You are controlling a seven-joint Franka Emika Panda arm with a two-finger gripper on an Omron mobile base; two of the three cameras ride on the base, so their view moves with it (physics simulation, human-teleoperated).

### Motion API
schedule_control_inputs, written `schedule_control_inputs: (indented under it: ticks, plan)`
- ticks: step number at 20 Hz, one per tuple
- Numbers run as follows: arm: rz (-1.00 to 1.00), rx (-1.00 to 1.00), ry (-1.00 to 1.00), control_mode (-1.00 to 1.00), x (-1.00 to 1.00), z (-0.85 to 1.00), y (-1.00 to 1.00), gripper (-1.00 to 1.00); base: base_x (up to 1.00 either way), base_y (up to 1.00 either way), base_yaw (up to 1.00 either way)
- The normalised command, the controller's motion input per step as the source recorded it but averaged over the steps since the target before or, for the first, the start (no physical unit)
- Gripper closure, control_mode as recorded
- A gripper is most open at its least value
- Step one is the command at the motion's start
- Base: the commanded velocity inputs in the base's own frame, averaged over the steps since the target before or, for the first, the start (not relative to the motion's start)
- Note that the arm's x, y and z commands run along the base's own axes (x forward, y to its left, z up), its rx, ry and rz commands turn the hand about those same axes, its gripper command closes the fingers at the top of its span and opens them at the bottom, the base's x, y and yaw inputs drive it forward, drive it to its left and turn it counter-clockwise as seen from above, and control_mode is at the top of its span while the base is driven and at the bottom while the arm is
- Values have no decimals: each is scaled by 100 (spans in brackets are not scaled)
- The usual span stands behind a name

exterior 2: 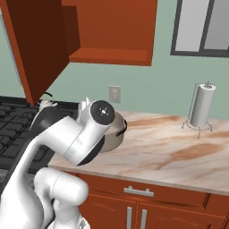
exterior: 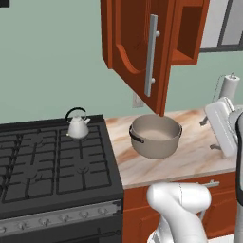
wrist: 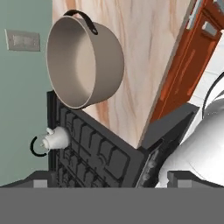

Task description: Pick the kettle from the cabinet and place it on a stove burner. Then pick the pot from the counter and place it on another stove burner. Finally, turn both burners on.

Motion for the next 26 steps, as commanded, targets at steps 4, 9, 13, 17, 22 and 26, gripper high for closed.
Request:
schedule_control_inputs:
  ticks: [4, 9, 13, 17, 22, 26]
  plan:
    - [6, -3, 0, -100, 47, -25, 0, -100, 0, 0, 0]
    - [3, -11, 0, -100, 22, -44, 0, -100, 0, 0, 0]
    - [2, -9, 0, -100, 35, -40, 0, -100, 0, 0, 0]
    - [2, -4, 0, -100, 38, -24, 0, -100, 0, 0, 0]
    - [5, 0, -3, -100, 40, -15, 0, -100, 0, 0, 0]
    - [5, 0, 0, -100, 37, -10, 0, -100, 0, 0, 0]
